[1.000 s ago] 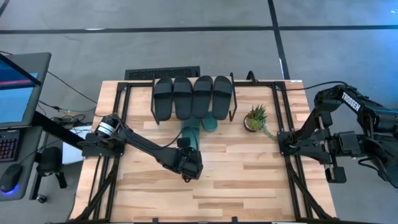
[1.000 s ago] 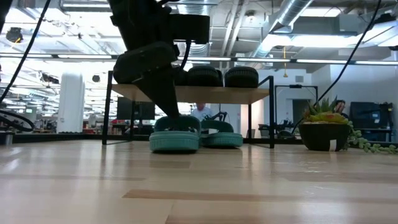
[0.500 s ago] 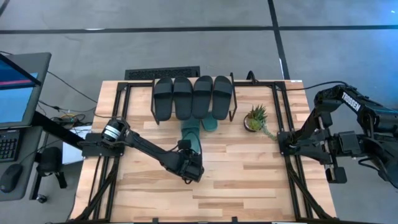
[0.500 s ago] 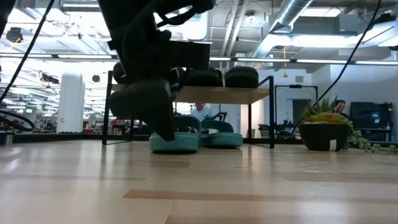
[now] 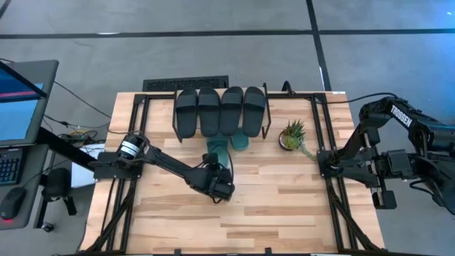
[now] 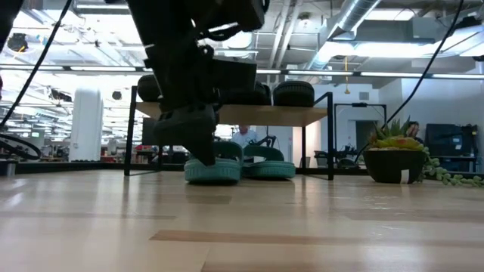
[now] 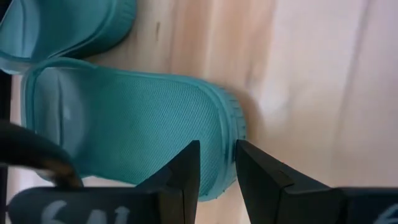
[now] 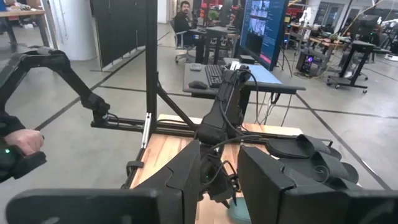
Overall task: Pick and place slides into the shelf
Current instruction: Put the green slipper under the shelf
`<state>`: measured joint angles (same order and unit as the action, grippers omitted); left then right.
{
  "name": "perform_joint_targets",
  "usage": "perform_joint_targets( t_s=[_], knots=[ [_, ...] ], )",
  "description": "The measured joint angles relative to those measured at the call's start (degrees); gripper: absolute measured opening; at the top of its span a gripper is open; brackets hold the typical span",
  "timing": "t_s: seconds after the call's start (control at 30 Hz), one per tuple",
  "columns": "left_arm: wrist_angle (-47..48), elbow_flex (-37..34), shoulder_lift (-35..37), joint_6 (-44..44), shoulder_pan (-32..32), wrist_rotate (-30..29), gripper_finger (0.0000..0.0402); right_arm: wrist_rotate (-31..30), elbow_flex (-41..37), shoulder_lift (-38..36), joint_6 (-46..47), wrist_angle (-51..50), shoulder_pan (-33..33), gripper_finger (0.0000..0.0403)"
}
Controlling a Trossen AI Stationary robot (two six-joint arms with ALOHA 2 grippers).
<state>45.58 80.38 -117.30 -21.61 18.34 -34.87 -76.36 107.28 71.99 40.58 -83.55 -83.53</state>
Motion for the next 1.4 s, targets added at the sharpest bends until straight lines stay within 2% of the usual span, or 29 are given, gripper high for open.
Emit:
perform_joint_targets(
  t_s=[0.8,1.2,1.4],
  knots=[
    [-0.52,0.00,0.00,6.34,-12.50,-1.99,0.0091,0.02,0.00,0.00,0.02,0.36,0.00,0.0098],
    [-0.36,0.00,-3.11,6.03,-13.80,-1.67,0.0091,0.04,0.00,0.00,0.02,0.53,0.00,0.0098],
    [-1.26,0.23,-3.76,5.62,-11.65,-4.29,0.0091,0.04,0.00,0.00,0.02,0.90,0.00,0.0098]
  ],
)
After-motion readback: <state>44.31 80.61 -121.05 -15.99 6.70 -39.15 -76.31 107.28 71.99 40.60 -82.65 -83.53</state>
